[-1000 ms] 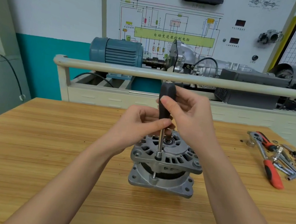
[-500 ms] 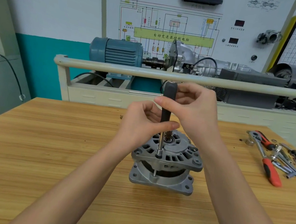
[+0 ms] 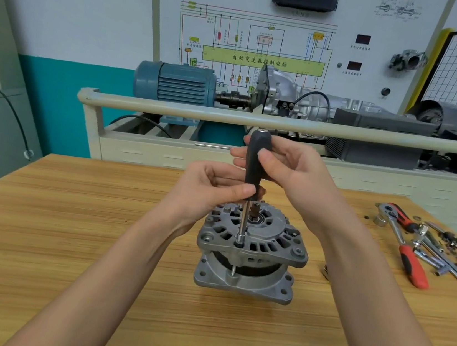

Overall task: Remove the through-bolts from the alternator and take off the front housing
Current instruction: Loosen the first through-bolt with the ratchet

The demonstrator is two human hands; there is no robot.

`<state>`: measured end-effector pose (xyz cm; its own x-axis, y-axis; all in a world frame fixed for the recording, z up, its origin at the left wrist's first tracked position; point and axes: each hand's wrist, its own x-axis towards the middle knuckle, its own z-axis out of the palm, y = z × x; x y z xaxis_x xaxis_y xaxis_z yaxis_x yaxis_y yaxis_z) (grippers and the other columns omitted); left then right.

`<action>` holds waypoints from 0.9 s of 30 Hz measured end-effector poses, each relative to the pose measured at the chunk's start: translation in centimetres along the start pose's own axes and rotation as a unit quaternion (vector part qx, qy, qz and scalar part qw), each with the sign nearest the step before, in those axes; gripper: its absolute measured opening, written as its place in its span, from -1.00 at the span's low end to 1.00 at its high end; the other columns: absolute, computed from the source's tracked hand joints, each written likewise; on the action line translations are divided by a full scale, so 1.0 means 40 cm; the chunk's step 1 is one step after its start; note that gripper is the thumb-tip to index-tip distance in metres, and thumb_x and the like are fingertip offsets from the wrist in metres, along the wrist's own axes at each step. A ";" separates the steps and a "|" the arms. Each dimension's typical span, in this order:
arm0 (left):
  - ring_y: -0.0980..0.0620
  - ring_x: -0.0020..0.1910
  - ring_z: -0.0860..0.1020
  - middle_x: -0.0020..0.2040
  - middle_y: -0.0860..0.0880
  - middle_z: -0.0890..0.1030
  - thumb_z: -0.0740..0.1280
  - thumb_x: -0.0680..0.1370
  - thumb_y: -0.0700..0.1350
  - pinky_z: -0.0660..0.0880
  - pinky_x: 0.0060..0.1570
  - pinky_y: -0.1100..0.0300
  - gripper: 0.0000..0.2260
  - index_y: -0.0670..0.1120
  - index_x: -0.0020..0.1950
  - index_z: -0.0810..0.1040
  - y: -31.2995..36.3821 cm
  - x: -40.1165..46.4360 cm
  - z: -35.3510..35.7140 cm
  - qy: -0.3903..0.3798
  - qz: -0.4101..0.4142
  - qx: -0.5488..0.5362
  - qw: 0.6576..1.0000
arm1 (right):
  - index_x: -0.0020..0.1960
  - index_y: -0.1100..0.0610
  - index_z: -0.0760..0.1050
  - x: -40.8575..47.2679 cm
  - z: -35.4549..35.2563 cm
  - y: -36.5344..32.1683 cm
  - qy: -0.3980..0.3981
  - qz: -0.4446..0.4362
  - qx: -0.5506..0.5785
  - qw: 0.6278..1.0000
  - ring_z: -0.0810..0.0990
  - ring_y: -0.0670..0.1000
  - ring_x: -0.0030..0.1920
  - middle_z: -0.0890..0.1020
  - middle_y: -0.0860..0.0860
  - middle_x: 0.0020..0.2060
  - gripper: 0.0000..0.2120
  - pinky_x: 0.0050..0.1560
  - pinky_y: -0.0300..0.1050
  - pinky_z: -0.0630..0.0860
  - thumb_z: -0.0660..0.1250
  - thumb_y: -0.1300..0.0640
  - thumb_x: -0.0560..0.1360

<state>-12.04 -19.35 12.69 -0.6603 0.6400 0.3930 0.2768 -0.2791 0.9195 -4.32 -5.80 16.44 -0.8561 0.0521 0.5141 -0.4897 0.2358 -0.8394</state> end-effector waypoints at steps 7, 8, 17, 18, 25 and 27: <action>0.12 -0.34 0.61 -0.34 -0.02 0.66 0.55 0.12 -0.12 0.56 -0.26 0.30 -0.72 -0.16 -0.24 0.61 -0.007 0.003 0.022 0.112 0.041 0.091 0.989 | -0.10 -0.01 0.57 0.013 0.033 0.021 0.130 -0.071 -0.066 0.987 0.68 -0.16 -0.20 0.68 -0.16 -0.28 -0.75 -0.17 -0.31 0.56 0.55 0.25 0.33; 0.08 -0.31 0.61 -0.29 -0.09 0.67 0.55 0.14 -0.11 0.56 -0.23 0.28 -0.71 -0.17 -0.21 0.62 -0.010 0.002 0.023 0.111 0.045 0.098 0.988 | -0.10 0.00 0.57 0.015 0.033 0.023 0.124 -0.065 -0.063 0.988 0.68 -0.13 -0.18 0.68 -0.14 -0.26 -0.77 -0.14 -0.28 0.58 0.52 0.27 0.37; -0.07 -0.11 0.67 -0.10 -0.17 0.69 0.34 0.43 -0.22 0.59 -0.03 0.14 -0.74 -0.30 0.08 0.58 -0.007 -0.005 0.014 -0.017 -0.014 -0.070 0.997 | 0.10 0.07 0.50 -0.004 0.006 -0.005 0.012 0.004 -0.083 0.996 0.64 0.09 0.07 0.65 -0.08 0.00 -0.85 0.00 0.01 0.61 0.22 0.24 0.60; -0.06 -0.12 0.67 -0.11 -0.16 0.70 0.35 0.42 -0.22 0.60 -0.02 0.14 -0.75 -0.27 0.07 0.59 -0.007 -0.005 0.018 -0.006 -0.011 -0.061 0.998 | 0.13 0.07 0.50 -0.008 -0.003 -0.006 0.007 0.007 -0.085 0.996 0.62 0.09 0.11 0.65 -0.07 0.03 -0.84 0.07 0.02 0.58 0.23 0.21 0.60; -0.04 -0.12 0.68 -0.11 -0.12 0.71 0.31 0.52 -0.28 0.59 -0.06 0.21 -0.84 -0.16 0.05 0.61 -0.008 -0.016 0.037 0.027 0.004 -0.009 1.000 | 0.23 0.11 0.51 -0.114 -0.170 0.036 0.166 0.119 -0.106 0.973 0.66 -0.11 0.02 0.69 -0.06 -0.02 -0.70 0.03 -0.18 0.57 0.28 0.03 0.55; -0.07 -0.09 0.68 -0.09 -0.11 0.71 0.30 0.53 -0.27 0.60 -0.02 0.17 -0.84 -0.15 0.07 0.60 -0.010 -0.021 0.050 0.032 0.011 0.010 0.999 | 0.15 0.10 0.55 -0.159 -0.216 0.084 0.198 0.169 -0.139 0.955 0.66 -0.08 -0.04 0.70 -0.04 -0.07 -0.81 -0.05 -0.19 0.56 0.28 0.09 0.57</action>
<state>-10.18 -18.35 12.01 -0.6971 0.5860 0.4132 0.3054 -0.2787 0.9105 0.92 3.03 11.88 -0.8007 0.5219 0.2941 -0.0853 0.3867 -0.9183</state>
